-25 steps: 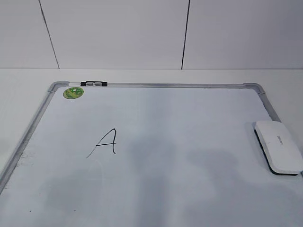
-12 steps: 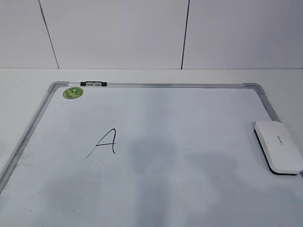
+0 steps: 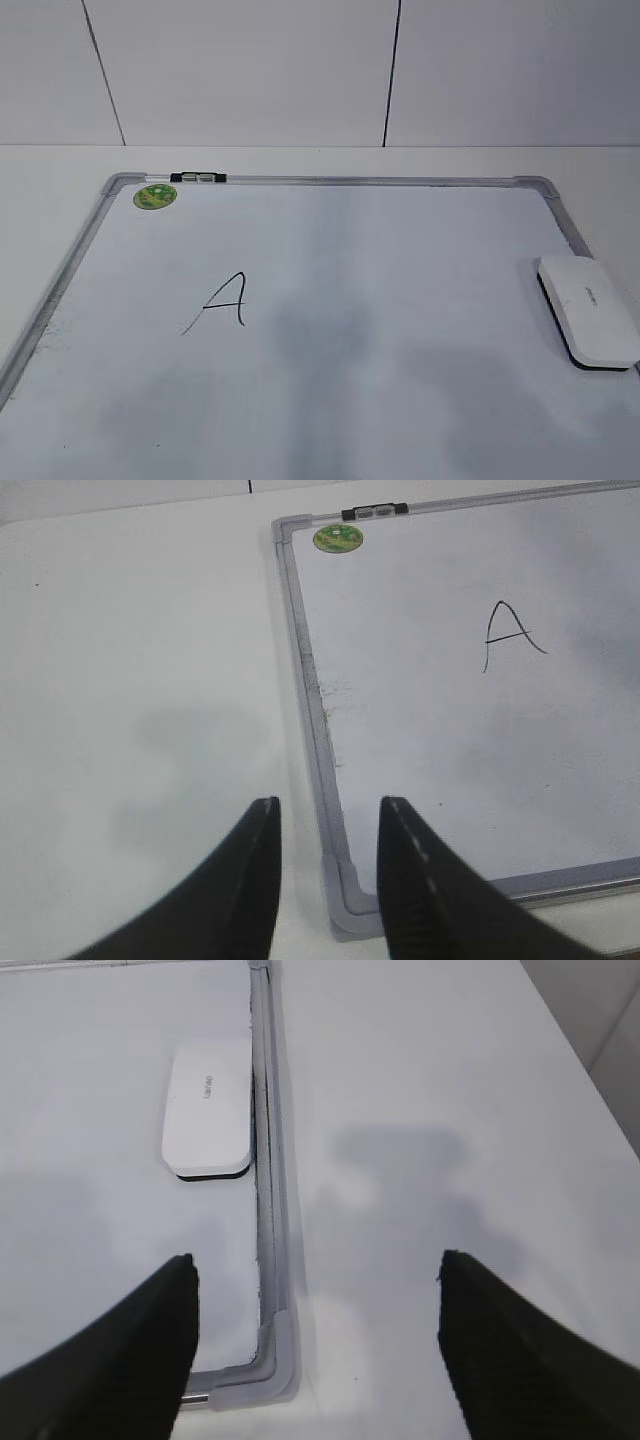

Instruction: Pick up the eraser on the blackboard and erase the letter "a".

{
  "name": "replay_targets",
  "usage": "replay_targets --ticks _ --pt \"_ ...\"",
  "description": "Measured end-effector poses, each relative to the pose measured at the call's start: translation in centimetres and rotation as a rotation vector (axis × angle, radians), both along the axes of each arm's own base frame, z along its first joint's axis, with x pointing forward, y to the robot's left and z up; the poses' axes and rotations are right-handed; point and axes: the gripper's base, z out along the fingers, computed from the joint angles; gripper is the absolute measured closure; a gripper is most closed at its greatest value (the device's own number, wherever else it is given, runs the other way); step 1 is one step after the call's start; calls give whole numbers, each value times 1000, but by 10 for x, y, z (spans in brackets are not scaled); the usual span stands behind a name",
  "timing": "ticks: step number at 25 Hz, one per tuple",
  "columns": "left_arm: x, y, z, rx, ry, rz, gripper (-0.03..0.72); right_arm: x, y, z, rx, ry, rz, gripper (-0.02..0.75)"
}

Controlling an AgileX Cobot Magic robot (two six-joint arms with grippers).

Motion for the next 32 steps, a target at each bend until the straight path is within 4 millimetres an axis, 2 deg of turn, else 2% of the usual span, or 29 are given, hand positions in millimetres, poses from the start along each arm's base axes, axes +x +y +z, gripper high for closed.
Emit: replay_targets --ticks 32 --pt "-1 0 0 -2 -3 -1 450 -2 0 0 0 -14 0 146"
